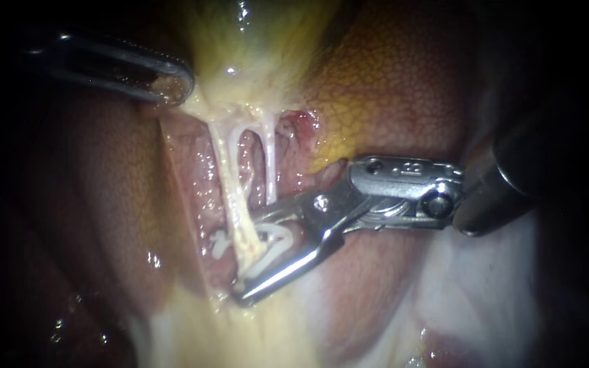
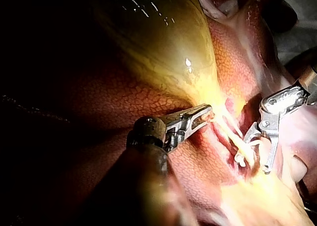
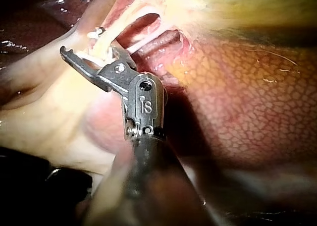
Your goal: Clipping first clip left tube
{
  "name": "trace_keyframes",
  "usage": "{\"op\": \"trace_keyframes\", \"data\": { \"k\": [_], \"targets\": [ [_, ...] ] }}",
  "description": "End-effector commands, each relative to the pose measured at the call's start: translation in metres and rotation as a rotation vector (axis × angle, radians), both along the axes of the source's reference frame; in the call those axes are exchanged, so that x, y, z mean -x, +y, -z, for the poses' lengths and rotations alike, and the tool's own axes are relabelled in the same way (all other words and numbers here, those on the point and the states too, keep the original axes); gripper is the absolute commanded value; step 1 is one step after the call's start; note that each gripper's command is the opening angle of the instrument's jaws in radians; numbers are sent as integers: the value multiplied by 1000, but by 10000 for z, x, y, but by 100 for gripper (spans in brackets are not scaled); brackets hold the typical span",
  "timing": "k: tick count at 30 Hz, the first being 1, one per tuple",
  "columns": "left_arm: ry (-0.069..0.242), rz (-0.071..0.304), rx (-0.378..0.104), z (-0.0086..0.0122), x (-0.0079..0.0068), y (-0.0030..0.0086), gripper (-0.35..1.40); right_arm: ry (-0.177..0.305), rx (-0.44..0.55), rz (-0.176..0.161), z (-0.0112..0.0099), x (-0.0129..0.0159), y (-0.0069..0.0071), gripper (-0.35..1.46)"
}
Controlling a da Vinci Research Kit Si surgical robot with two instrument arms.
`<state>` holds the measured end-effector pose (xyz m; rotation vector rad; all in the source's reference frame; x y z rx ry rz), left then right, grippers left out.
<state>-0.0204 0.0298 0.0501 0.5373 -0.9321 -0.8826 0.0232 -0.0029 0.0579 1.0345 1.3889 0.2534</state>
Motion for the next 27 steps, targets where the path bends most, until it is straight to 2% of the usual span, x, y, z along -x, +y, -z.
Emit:
{"op": "trace_keyframes", "data": {
  "k": [1,6,13,15,22,24,27],
  "targets": [
    [0,0,0,0,0,0,-35,5,0,4,3,0,-1,47],
    [0,0,0,0,0,0,-35,14,1,16,13,-6,-13,42],
    [0,0,0,0,0,0,-35,21,7,32,15,-13,-28,33],
    [0,0,0,0,0,0,-35,22,7,33,15,-13,-27,24],
    [0,0,0,0,0,0,-35,19,6,33,18,-9,-26,-33],
    [0,0,0,0,0,0,-35,13,3,33,18,-8,-26,-35],
    [0,0,0,0,0,0,-35,-22,-8,35,18,-8,-25,-35]
  ]
}}
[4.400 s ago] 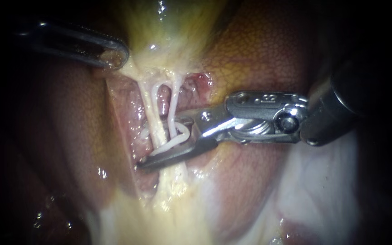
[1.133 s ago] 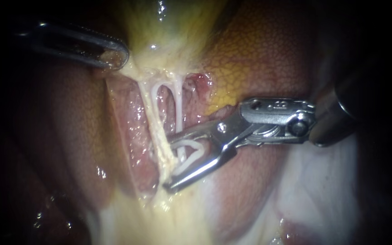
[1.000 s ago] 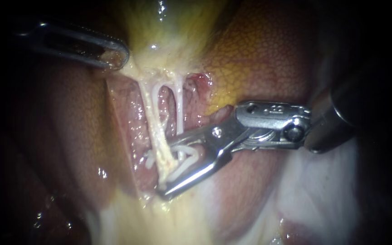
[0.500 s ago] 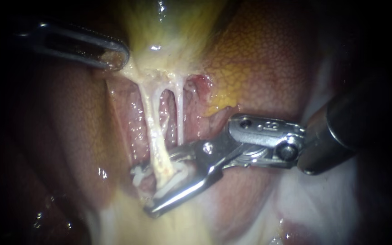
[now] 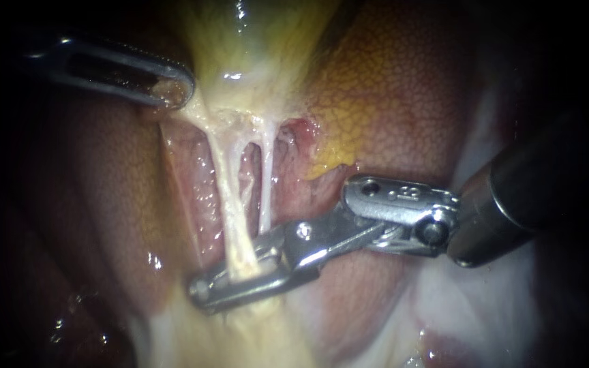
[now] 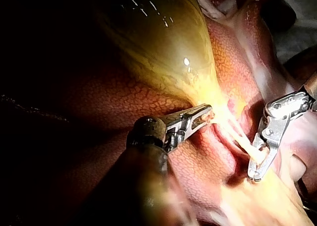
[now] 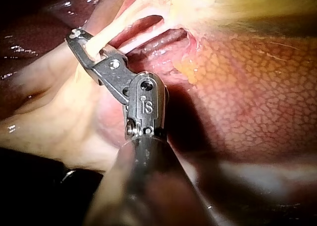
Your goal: Clipping first clip left tube
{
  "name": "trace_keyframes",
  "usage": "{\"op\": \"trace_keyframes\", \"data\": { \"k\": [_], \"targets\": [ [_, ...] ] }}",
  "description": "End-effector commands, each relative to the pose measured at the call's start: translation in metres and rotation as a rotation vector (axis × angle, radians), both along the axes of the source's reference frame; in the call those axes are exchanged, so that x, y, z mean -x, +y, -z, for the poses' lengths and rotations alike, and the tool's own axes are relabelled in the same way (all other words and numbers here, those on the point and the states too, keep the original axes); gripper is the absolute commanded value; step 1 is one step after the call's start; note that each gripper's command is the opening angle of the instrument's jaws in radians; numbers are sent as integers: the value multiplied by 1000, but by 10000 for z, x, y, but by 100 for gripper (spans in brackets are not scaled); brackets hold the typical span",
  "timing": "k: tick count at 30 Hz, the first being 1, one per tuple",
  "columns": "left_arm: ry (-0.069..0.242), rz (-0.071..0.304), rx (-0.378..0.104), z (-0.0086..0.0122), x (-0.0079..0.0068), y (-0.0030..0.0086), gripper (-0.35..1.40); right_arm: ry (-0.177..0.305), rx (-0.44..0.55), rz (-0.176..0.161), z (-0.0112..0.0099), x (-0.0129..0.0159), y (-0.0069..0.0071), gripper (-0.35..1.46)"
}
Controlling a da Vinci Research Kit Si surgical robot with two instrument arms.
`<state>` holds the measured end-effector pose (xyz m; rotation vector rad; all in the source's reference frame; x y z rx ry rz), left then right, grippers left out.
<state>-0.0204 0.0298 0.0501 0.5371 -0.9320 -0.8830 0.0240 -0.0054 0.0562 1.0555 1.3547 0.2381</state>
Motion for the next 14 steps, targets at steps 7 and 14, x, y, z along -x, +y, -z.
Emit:
{"op": "trace_keyframes", "data": {
  "k": [7,14],
  "targets": [
    [-2,-2,-1,0,0,0,-35,-25,-2,9,0,-1,3,-35],
    [-2,-2,-1,0,1,0,-35,-28,-6,10,-4,1,3,-35]
  ]
}}
